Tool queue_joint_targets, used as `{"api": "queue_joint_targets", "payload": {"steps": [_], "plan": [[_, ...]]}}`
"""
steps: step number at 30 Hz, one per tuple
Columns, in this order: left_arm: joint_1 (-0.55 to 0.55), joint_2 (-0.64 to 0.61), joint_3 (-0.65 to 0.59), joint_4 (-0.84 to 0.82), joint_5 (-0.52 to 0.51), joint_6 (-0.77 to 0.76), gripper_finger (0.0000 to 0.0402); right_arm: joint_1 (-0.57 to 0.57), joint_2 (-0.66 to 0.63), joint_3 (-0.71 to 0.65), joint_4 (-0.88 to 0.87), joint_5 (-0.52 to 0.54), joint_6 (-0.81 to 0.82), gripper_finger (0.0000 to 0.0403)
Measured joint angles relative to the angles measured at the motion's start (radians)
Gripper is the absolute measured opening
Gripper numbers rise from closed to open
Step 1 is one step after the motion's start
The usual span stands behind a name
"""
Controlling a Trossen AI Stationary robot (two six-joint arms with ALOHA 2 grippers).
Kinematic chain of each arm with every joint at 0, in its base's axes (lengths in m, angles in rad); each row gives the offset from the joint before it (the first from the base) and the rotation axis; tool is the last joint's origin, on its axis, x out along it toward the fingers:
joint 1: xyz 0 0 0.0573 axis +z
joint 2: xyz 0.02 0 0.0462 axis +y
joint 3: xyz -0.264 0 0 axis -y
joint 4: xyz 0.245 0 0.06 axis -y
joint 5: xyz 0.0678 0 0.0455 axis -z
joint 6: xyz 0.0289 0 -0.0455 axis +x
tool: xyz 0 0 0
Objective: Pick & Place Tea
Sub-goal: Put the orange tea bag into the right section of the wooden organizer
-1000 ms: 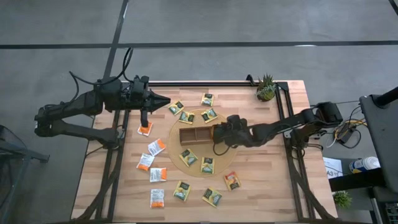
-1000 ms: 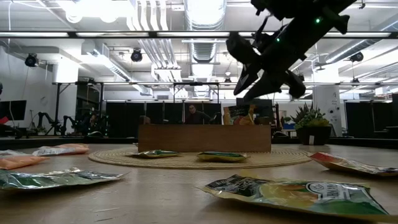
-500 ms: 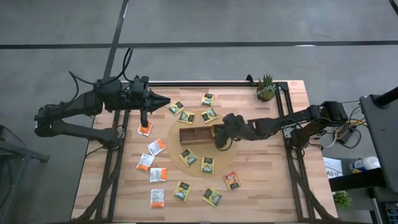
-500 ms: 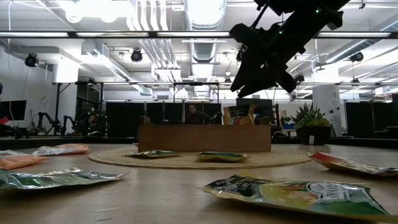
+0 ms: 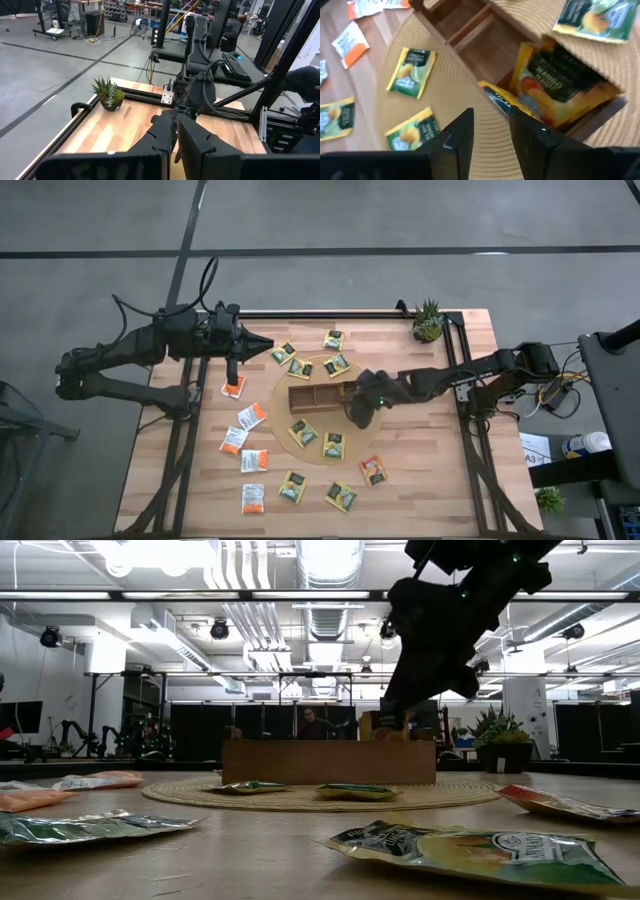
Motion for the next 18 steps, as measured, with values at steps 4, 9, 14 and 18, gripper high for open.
{"api": "queue_joint_targets", "payload": {"steps": [4,9,14,18], "plan": [[0.0,0.0,0.0,0.0,0.0,0.0,0.0026,-0.005,-0.009,0.0,-0.004,0.06,-0.014,0.012],[0.0,0.0,0.0,0.0,0.0,0.0,0.0026,-0.006,-0.041,0.0,-0.04,0.121,-0.016,0.0109],[0.0,0.0,0.0,0.001,0.0,0.0,0.0026,-0.006,-0.093,0.0,-0.043,0.122,-0.044,0.0098],[0.0,0.0,0.0,0.001,0.0,0.0,0.0026,-0.007,-0.125,0.0,-0.05,0.079,-0.086,0.0089]]}}
